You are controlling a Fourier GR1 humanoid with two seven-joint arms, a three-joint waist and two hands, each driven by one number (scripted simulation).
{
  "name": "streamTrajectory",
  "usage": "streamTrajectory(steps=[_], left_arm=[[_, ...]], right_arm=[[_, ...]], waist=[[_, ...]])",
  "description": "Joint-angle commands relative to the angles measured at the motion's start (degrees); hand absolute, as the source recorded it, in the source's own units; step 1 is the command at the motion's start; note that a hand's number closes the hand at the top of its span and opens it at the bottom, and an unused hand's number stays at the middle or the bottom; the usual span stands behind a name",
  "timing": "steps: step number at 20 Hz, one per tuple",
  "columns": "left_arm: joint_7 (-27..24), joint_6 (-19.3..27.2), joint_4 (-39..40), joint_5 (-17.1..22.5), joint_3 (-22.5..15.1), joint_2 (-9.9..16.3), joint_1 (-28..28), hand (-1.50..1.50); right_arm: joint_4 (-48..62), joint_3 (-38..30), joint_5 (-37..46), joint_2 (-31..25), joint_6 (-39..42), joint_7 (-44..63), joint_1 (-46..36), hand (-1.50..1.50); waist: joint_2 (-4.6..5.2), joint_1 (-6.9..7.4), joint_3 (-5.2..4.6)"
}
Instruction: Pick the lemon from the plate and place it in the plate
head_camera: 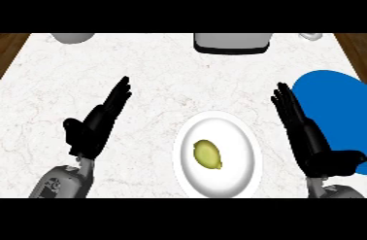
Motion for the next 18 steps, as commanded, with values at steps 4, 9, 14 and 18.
streamTrajectory(steps=[4,9,14,18], left_arm=[[-3.7,-3.2,-2.8,-3.4,-1.3,2.7,-5.8,0.00],[-5.8,-6.1,-2.9,-3.7,-2.0,3.8,-8.3,0.00],[-8.3,-7.8,-1.2,-2.0,2.1,7.0,-5.9,0.00],[-9.7,-8.5,-2.9,-1.5,4.5,8.6,-2.1,0.00]], right_arm=[[7.7,10.7,-7.1,-1.2,21.0,9.3,-10.0,-1.50],[6.8,17.6,9.4,-11.4,32.2,5.2,-25.1,-1.50],[7.4,22.9,25.5,-10.6,31.2,-2.0,-35.1,-1.50],[13.9,27.0,31.6,-2.1,30.4,-1.6,-39.1,-1.50]], waist=[[1.14,6.49,0.55],[0.63,8.50,0.22],[0.17,5.12,0.31],[-0.16,2.10,0.36]])
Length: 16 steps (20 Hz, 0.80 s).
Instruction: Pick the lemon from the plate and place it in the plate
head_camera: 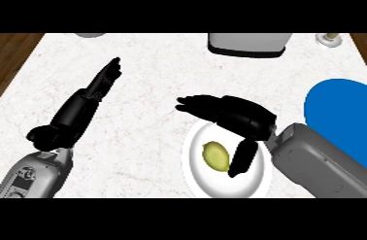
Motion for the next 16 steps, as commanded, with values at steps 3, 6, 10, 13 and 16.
streamTrajectory(steps=[3,6,10,13,16], left_arm=[[1.2,-1.6,-2.0,1.2,4.5,2.4,2.1,0.00],[-1.0,-2.4,-2.9,1.0,5.4,3.1,4.8,0.00],[-4.0,-3.6,-0.7,0.9,6.1,2.1,5.5,0.00],[-3.8,-2.0,-1.5,-0.9,4.5,-0.1,6.2,0.00],[-3.8,-2.0,-0.1,-2.9,5.0,-0.4,5.4,0.00]], right_arm=[[0.0,4.0,10.7,5.5,0.2,3.6,-2.5,-1.50],[0.7,0.6,4.0,4.5,12.1,10.5,-6.4,-1.50],[2.4,2.4,3.4,5.5,17.6,13.4,-4.2,-1.50],[-2.2,-0.9,-2.3,3.4,26.9,21.2,-6.6,-1.50],[1.1,-1.1,3.0,5.0,27.9,21.1,-7.9,-1.50]], waist=[[-0.55,-4.01,0.04],[-0.65,-3.87,0.01],[-0.43,-4.19,0.01],[-0.63,-4.73,-0.01],[-0.47,-4.34,0.03]])
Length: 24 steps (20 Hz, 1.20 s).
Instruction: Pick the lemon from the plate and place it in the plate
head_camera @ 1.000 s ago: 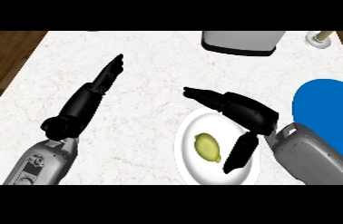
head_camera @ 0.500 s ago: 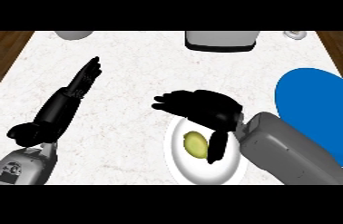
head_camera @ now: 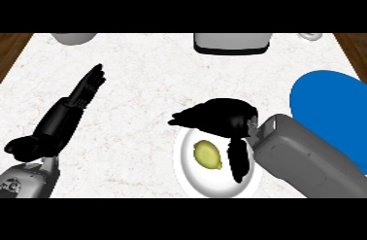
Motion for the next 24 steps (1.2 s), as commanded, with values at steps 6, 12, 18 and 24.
streamTrajectory(steps=[6,12,18,24], left_arm=[[-2.0,-4.0,-1.3,-0.3,3.4,0.5,2.7,0.00],[-2.9,-4.3,1.5,-3.0,4.1,-1.9,1.2,0.00],[3.3,-3.5,-4.3,-3.4,3.9,-3.7,0.6,0.00],[-0.1,-5.2,2.8,-4.1,6.0,-4.7,-2.9,0.00]], right_arm=[[4.4,-9.0,0.5,4.5,11.2,8.9,-4.6,-1.50],[6.5,-11.3,5.5,8.5,12.1,7.0,-2.2,-1.50],[12.7,-8.9,13.3,10.3,11.2,-1.7,-1.3,-1.50],[17.4,-7.8,18.6,10.2,13.2,-7.0,-2.4,-1.50]], waist=[[0.05,0.20,0.02],[0.10,0.01,0.02],[0.14,0.31,0.06],[0.31,0.20,0.04]])
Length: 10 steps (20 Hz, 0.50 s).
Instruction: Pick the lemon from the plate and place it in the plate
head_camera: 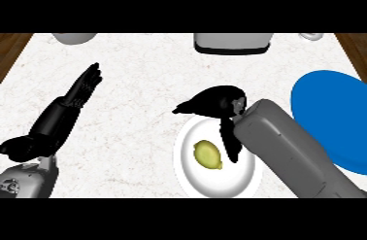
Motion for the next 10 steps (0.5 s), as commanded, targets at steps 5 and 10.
streamTrajectory(steps=[5,10], left_arm=[[0.8,-1.1,-0.9,-1.0,0.6,-1.5,0.9,0.00],[-1.5,-3.2,-0.5,-1.1,2.3,-1.6,2.5,0.00]], right_arm=[[3.1,6.1,9.7,4.0,-2.6,-3.8,5.5,-1.50],[3.3,6.1,13.8,4.0,-1.4,-6.5,8.1,-1.50]], waist=[[0.01,0.05,0.01],[-0.04,-0.11,0.00]])
